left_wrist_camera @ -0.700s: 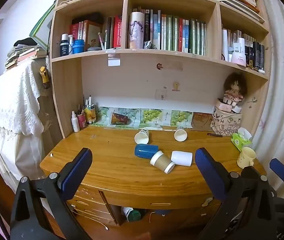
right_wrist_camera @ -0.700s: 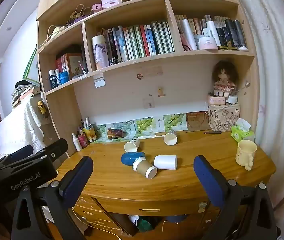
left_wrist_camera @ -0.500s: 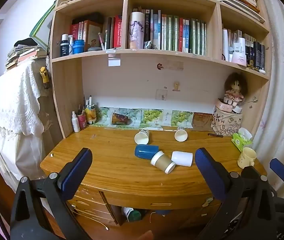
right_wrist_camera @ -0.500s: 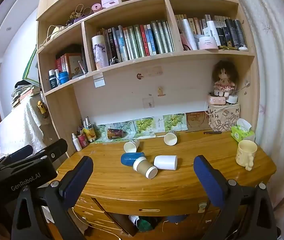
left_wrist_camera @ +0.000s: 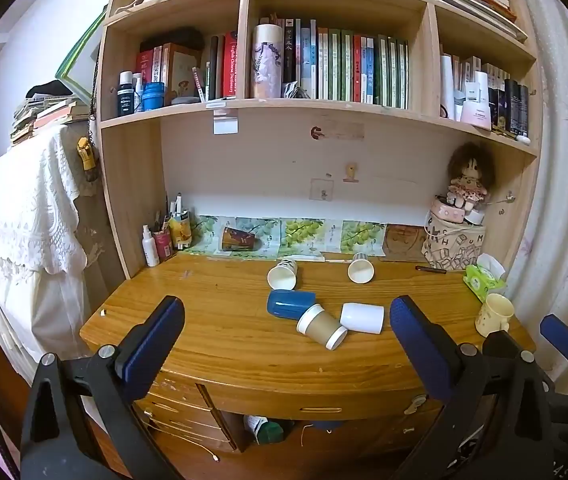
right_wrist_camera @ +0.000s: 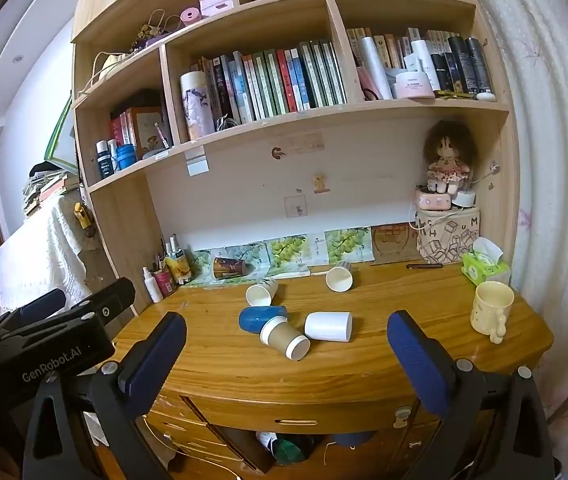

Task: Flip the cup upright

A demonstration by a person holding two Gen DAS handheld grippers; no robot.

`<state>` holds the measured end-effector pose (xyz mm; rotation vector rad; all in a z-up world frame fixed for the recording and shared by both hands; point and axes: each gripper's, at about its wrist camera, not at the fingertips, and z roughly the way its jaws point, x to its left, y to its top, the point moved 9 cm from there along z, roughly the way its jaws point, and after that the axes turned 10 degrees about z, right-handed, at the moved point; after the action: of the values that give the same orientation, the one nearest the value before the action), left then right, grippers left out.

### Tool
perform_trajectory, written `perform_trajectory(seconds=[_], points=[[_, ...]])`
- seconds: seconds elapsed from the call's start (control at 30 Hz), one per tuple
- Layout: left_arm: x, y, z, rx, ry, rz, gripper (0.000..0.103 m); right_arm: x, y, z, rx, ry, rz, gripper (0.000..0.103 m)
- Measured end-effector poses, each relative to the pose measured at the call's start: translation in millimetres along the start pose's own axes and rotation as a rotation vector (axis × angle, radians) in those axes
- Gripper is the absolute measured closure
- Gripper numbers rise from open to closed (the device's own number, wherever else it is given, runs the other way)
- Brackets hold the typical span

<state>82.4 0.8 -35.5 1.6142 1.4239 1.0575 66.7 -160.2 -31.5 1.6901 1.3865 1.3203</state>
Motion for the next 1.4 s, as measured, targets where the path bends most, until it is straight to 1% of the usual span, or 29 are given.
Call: perform_trajectory(seconds=[0.17,0.43,0.57,0.67,0.73,0.87,1.1,1.4], points=[[1,0,0,0.001,0.003,0.005,0.001,-1,1,-1,0.001,0.004,0.002,0.002],[-11,2,2,0.021,0.015,0.017,0.001,-4,2,-7,0.007,0.002,0.013,0.002],[-14,0,4,0.044,0.016,0.020,0.001,-12,1,4,0.022,-0.001,0.026,0.002],[-16,-3,7,0.064,0.017,0.021,0.001,-9,-3,5,0.033,-0.002,0.034,0.002],[-19,-5,9,0.077,0.016,0.021,0.001,-15,-1,3,0.045,0.001,0.043,0.002],[-28,-8,17,0.106,-0.002,0.019,0.001,-21,-3,4,0.062,-0.012,0.050,0.002],[-43,-2,26,0.106,-0.027,0.037,0.001,-33,4,5,0.046,-0.044,0.052,0.002],[-51,1,49,0.138,-0.051,0.041,0.001,-45,10,23,0.057,-0.060,0.067,0.002]])
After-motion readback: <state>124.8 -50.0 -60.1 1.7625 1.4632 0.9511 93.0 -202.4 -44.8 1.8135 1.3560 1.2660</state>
